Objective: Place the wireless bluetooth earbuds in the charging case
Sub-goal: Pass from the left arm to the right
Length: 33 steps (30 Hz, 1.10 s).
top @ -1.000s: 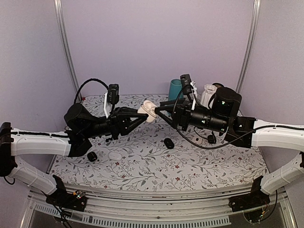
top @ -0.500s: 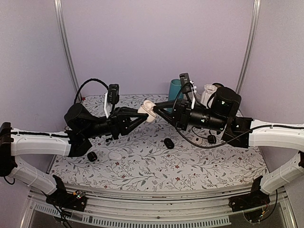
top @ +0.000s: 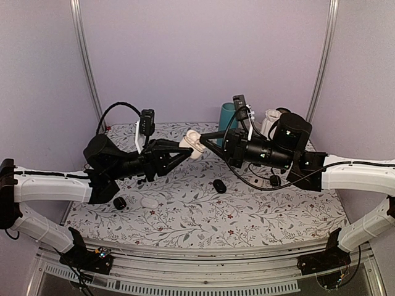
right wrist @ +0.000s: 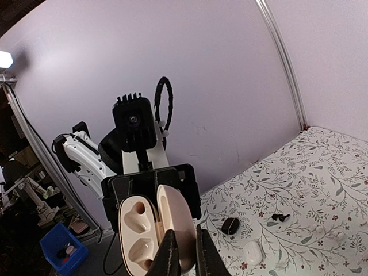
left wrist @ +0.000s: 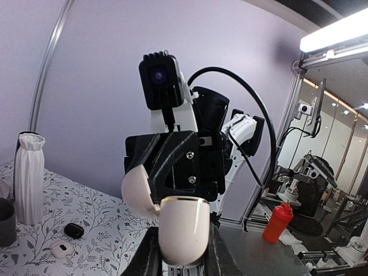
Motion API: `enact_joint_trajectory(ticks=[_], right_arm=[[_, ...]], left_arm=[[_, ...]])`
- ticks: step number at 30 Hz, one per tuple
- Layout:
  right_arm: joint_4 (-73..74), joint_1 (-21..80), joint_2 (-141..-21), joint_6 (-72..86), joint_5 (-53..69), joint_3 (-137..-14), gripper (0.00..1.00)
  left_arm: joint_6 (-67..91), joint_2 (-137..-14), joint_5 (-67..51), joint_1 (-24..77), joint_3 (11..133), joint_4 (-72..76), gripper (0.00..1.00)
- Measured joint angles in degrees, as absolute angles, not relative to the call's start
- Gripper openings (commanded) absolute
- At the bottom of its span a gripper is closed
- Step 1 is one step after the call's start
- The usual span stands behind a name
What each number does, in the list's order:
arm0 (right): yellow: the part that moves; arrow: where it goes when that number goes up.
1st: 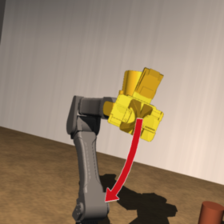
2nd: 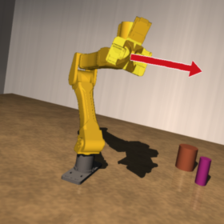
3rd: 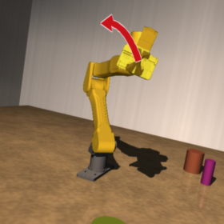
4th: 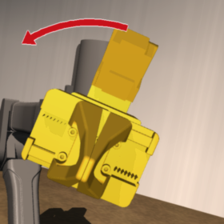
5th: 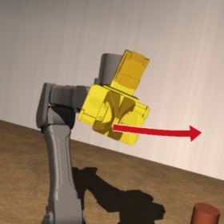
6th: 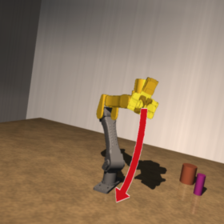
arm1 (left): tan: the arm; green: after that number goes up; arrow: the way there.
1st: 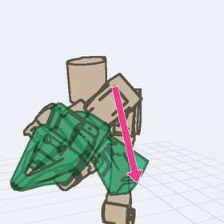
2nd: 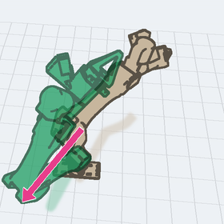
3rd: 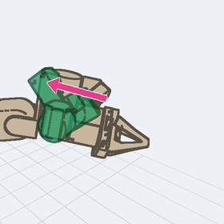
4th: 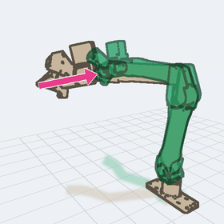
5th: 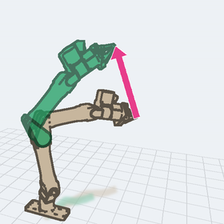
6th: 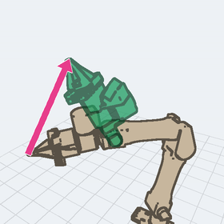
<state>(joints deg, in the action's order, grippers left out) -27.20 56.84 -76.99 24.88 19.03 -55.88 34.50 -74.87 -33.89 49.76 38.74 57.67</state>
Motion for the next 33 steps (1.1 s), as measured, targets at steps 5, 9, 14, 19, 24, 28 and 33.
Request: enact_joint_trajectory(ticks=[5, 9, 14, 19, 24, 28, 33], right_arm=[[-26.48, 56.84, -76.99, 24.16, 18.74, -56.14, 0.04], [-23.07, 56.90, -76.93, 21.52, 18.52, -57.47, 0.04], [-17.02, 56.95, -76.44, 16.60, 17.87, -59.79, 0.04], [-11.20, 57.01, -75.66, 11.25, 16.53, -62.26, 0.04], [-6.70, 57.95, -75.05, 6.72, 12.91, -63.61, 0.04], [-4.78, 59.72, -75.00, 4.10, 8.38, -63.70, 0.04], [-4.10, 62.06, -75.00, 1.32, 1.83, -63.70, 0.04]], left_arm=[[34.24, -74.87, -33.78, 49.76, 38.74, 57.41, 0.37], [33.71, -74.48, -33.36, 49.67, 38.74, 55.94, 0.49], [31.05, -72.60, -33.82, 49.56, 38.74, 52.12, 0.57], [25.17, -70.85, -34.92, 49.54, 40.27, 44.40, 0.59], [19.59, -70.74, -36.03, 49.54, 43.44, 35.24, 0.59], [18.20, -70.81, -37.12, 49.54, 44.66, 31.70, 0.58], [19.59, -72.79, -38.52, 49.52, 46.06, 30.70, 0.49]])
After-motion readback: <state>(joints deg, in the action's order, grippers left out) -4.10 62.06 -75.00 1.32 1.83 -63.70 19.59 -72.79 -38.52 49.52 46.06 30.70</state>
